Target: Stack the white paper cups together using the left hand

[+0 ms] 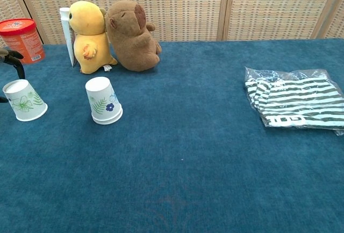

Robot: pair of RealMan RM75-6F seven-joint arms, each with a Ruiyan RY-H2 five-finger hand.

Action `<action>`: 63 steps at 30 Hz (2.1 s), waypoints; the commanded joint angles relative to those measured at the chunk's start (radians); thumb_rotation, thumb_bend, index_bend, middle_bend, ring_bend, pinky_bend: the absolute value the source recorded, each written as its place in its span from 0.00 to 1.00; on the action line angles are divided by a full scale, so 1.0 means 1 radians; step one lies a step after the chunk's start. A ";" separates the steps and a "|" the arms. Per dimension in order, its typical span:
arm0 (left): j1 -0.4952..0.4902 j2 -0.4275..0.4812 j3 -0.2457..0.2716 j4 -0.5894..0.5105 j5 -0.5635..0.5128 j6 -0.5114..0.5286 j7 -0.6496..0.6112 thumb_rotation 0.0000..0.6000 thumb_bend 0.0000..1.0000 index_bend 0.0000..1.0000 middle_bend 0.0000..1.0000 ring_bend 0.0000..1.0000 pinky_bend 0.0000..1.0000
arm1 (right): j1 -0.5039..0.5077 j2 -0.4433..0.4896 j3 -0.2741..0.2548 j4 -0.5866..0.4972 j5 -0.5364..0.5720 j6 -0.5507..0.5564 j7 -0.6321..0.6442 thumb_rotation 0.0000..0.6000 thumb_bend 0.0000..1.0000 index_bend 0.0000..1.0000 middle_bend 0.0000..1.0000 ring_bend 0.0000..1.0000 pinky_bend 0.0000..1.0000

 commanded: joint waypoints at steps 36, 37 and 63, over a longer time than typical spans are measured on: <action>-0.111 0.180 -0.129 -0.534 0.068 0.178 0.084 1.00 0.24 0.44 0.00 0.00 0.00 | -0.004 0.009 0.000 -0.006 -0.006 0.013 0.023 1.00 0.00 0.00 0.00 0.00 0.00; -0.120 0.175 -0.128 -0.536 0.048 0.181 0.098 1.00 0.24 0.44 0.00 0.00 0.00 | -0.004 0.011 0.001 -0.006 -0.006 0.014 0.027 1.00 0.00 0.00 0.00 0.00 0.00; -0.231 0.021 -0.088 -0.397 -0.140 0.191 0.207 1.00 0.24 0.43 0.00 0.00 0.00 | -0.003 0.015 -0.001 -0.008 -0.006 0.010 0.037 1.00 0.00 0.00 0.00 0.00 0.00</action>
